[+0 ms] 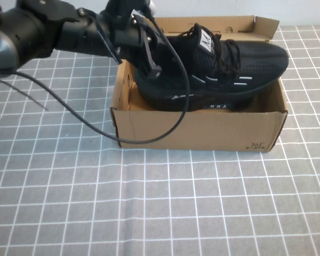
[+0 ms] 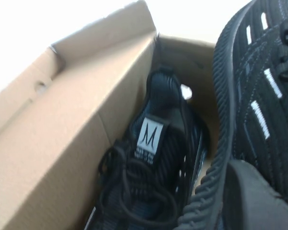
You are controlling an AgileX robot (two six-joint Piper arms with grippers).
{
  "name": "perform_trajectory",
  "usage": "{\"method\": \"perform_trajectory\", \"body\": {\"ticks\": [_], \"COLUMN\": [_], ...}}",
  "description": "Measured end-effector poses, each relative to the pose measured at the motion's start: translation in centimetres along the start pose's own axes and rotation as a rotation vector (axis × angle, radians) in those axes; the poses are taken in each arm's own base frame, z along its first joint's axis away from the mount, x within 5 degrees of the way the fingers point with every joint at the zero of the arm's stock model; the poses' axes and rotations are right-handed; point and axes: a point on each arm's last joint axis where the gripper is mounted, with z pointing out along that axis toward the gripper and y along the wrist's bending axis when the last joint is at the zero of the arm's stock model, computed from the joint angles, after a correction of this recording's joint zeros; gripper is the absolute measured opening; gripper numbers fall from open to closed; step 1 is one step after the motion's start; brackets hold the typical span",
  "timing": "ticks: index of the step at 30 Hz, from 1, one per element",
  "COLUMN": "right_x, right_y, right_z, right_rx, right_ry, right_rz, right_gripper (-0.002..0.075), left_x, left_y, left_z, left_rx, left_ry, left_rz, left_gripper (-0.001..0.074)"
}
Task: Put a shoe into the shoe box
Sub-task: Place the shoe in the shoe box
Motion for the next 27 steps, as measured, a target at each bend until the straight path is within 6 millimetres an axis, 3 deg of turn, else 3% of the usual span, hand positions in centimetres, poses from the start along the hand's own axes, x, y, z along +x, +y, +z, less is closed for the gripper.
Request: {"method": "perform_trajectory", "body": {"ticks": [5,12,17,27], "right_x": [4.2,8.8,10.2,10.4], "right_y": [-1.3,-3.0,-3.5,-3.4], "right_z": [-2.0,-4.6,-5.0,-4.6], "right_rx": [0.017,0.05,0.064,0.073], "right_ry": [0.008,-0.035,-0.043,-0.027], "right_rz": [0.062,0.143,0.167,0.169], "right_gripper": [-0.0016,-0.0016,-0.0016,-0.0016], "left_x": [0.9,1.0,2.0,3.8], "left_y": [0.7,0.6,0.7,1.4], "left_z": [1.3,1.4,2.3,4.5], "left_rx": [0.027,0.068,0.082,0.111], "left_ry": [0.044,0.067,0.082,0.097], "left_rz": [-0.006,-0.003,-0.031,-0.07], "left_gripper": [0.0017,0.0017,0.0017,0.0016]}}
